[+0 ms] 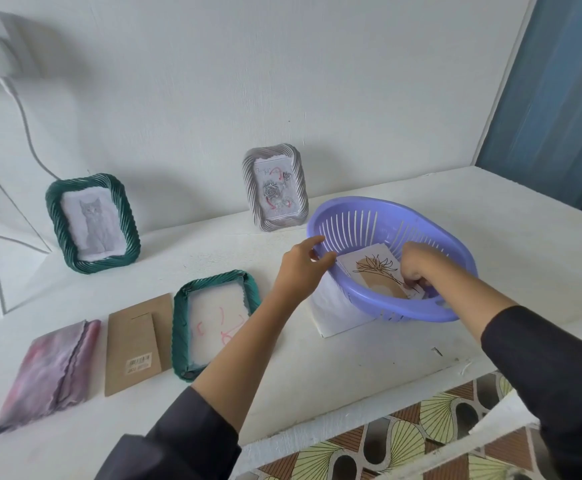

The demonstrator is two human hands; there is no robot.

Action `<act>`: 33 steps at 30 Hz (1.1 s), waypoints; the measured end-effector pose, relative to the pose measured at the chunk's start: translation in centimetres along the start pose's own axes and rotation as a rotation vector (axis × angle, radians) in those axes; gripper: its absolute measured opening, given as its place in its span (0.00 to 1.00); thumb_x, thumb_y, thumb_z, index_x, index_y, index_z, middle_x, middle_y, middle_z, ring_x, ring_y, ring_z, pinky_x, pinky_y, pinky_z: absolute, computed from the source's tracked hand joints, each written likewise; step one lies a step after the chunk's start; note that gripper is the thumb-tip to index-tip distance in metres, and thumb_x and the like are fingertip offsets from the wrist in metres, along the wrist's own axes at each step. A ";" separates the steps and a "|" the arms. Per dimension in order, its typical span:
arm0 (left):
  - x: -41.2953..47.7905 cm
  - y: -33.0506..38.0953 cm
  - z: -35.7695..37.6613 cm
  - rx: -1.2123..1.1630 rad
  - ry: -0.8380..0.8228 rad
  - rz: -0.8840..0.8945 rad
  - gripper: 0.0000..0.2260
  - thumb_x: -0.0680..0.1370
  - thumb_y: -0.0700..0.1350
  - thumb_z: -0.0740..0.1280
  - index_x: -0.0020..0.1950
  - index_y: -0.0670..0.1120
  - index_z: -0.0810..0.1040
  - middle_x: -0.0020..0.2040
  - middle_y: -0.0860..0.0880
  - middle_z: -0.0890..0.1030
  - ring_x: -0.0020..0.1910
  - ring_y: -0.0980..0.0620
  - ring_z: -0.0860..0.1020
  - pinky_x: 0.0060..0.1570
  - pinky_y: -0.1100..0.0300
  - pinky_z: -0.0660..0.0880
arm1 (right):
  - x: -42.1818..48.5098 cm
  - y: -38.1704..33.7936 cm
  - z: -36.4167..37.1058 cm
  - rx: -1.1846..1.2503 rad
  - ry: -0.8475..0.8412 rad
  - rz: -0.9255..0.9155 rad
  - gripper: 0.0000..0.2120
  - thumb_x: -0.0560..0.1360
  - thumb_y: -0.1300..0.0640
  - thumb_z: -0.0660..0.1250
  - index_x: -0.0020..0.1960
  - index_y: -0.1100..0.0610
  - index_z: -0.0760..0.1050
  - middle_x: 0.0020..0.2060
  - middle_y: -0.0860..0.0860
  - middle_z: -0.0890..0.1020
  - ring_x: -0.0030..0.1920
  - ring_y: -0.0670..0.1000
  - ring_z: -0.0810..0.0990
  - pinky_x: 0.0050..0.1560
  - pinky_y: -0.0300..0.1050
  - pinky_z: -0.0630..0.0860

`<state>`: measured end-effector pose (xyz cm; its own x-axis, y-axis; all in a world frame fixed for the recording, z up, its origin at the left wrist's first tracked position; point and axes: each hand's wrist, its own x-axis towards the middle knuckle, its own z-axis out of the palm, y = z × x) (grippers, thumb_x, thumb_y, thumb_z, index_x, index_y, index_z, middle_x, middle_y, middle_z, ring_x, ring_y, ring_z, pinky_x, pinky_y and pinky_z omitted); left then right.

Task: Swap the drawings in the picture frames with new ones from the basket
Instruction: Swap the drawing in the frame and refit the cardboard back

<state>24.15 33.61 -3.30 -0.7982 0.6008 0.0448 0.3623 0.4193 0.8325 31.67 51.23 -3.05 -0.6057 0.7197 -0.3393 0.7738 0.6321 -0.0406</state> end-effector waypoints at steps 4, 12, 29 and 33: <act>0.0 -0.1 -0.1 -0.012 -0.016 -0.015 0.21 0.78 0.50 0.63 0.71 0.49 0.68 0.62 0.44 0.75 0.64 0.48 0.72 0.56 0.62 0.65 | 0.0 0.1 -0.9 0.114 0.110 -0.009 0.13 0.69 0.67 0.68 0.35 0.61 0.64 0.28 0.57 0.73 0.28 0.54 0.74 0.27 0.41 0.70; -2.1 2.5 -3.2 -0.382 -0.019 -0.038 0.11 0.79 0.52 0.61 0.50 0.46 0.76 0.46 0.45 0.77 0.45 0.47 0.75 0.48 0.56 0.72 | -7.0 -3.2 -4.1 0.313 0.629 -0.356 0.07 0.70 0.58 0.67 0.40 0.62 0.81 0.41 0.61 0.82 0.46 0.63 0.79 0.43 0.49 0.76; -6.4 -6.5 -11.4 -0.724 0.156 -0.414 0.06 0.80 0.37 0.60 0.45 0.39 0.75 0.38 0.46 0.76 0.35 0.51 0.76 0.29 0.65 0.78 | -9.1 -14.6 4.7 1.014 -0.165 -0.456 0.20 0.77 0.56 0.63 0.68 0.56 0.66 0.51 0.56 0.78 0.46 0.53 0.78 0.47 0.44 0.73; -6.8 -9.5 -12.0 -0.474 0.187 -0.475 0.07 0.79 0.40 0.62 0.47 0.37 0.76 0.43 0.41 0.79 0.40 0.46 0.79 0.41 0.56 0.80 | -7.7 -15.6 7.1 1.168 -0.261 -0.351 0.20 0.71 0.69 0.67 0.61 0.62 0.70 0.33 0.55 0.77 0.29 0.51 0.73 0.29 0.40 0.72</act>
<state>20.31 17.35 -4.89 -0.9030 0.2809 -0.3251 -0.2618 0.2401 0.9348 25.59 33.82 -6.44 -0.8615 0.4005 -0.3120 0.3605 0.0497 -0.9315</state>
